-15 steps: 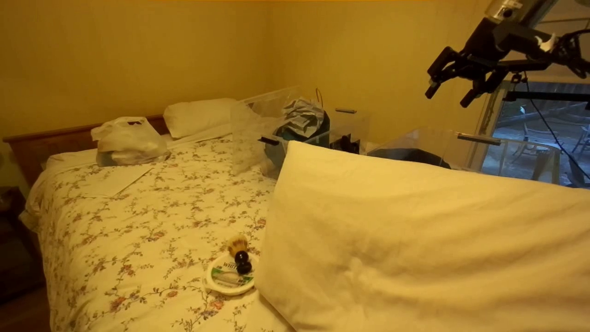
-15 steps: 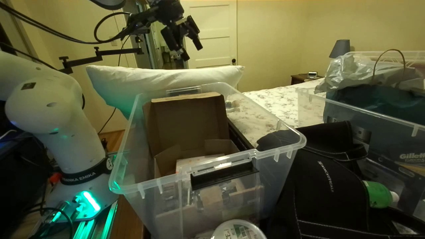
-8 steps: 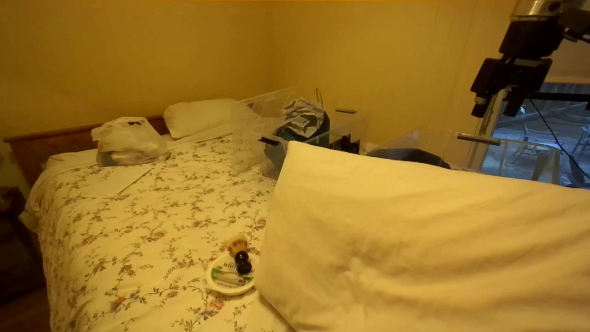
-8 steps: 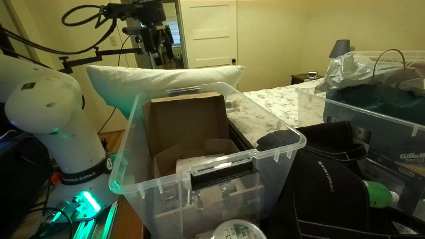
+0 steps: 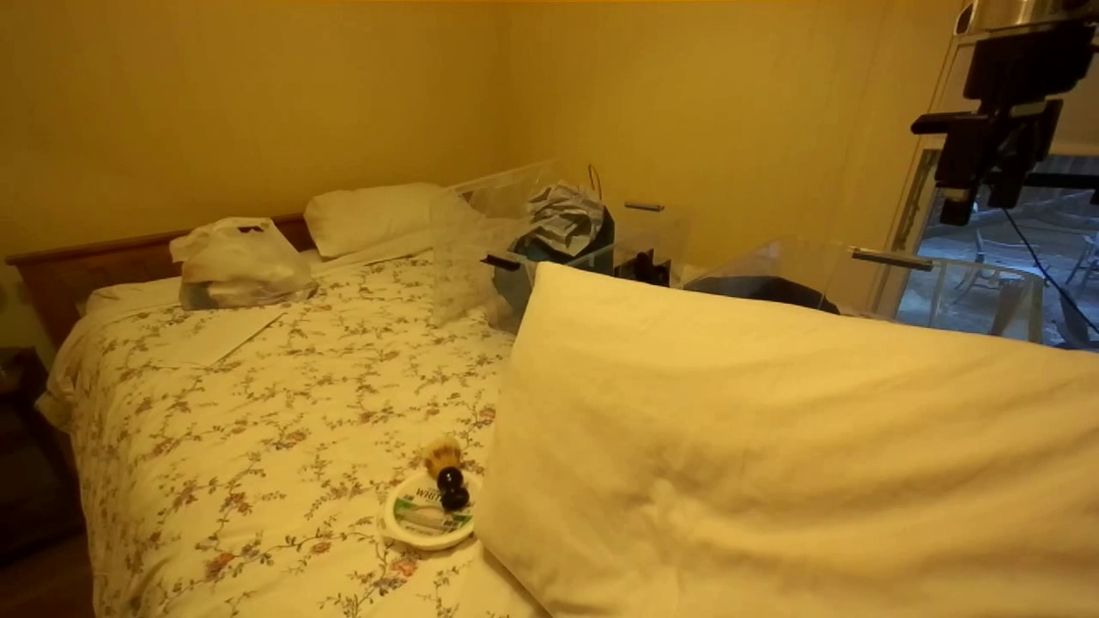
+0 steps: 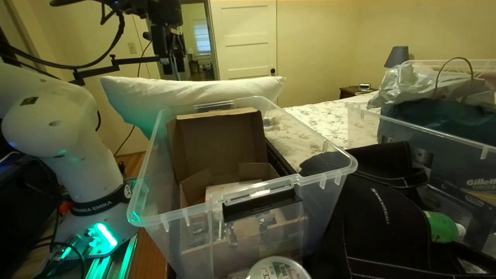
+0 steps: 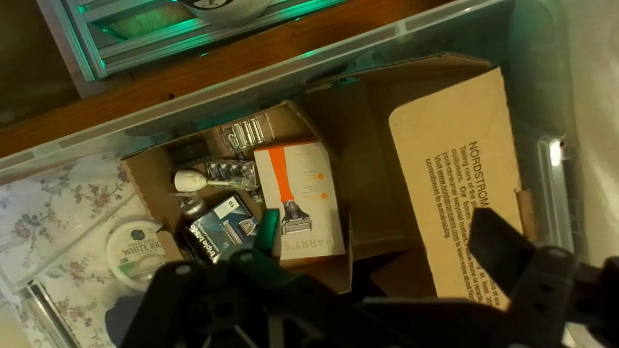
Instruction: Remove the object from the box and put it in the bucket
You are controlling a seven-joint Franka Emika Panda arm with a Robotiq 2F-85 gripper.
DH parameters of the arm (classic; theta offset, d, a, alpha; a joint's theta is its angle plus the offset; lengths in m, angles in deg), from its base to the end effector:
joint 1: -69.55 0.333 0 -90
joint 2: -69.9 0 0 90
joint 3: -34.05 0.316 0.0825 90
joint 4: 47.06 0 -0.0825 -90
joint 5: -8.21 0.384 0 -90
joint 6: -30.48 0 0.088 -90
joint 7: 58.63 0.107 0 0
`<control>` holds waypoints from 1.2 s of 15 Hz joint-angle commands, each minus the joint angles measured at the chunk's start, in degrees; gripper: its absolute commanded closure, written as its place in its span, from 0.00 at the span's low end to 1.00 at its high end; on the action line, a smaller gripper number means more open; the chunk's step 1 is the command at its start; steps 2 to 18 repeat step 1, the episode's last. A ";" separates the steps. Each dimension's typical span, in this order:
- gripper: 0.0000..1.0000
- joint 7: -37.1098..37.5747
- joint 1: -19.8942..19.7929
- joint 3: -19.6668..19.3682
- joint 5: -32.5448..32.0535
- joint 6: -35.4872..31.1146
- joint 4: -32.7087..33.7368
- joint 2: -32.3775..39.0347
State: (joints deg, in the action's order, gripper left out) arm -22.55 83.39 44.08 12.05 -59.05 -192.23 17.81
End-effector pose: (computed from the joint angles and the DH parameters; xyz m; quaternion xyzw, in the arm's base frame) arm 0.2434 0.1267 0.5370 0.9885 -0.1426 -0.0138 0.0475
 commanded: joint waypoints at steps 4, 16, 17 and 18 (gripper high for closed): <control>0.00 -2.59 -4.00 2.63 1.93 0.31 0.15 -0.48; 0.00 -2.59 -4.00 2.63 1.93 0.31 0.15 -0.48; 0.00 -2.59 -4.00 2.63 1.93 0.31 0.15 -0.48; 0.00 -2.59 -4.00 2.63 1.93 0.31 0.15 -0.48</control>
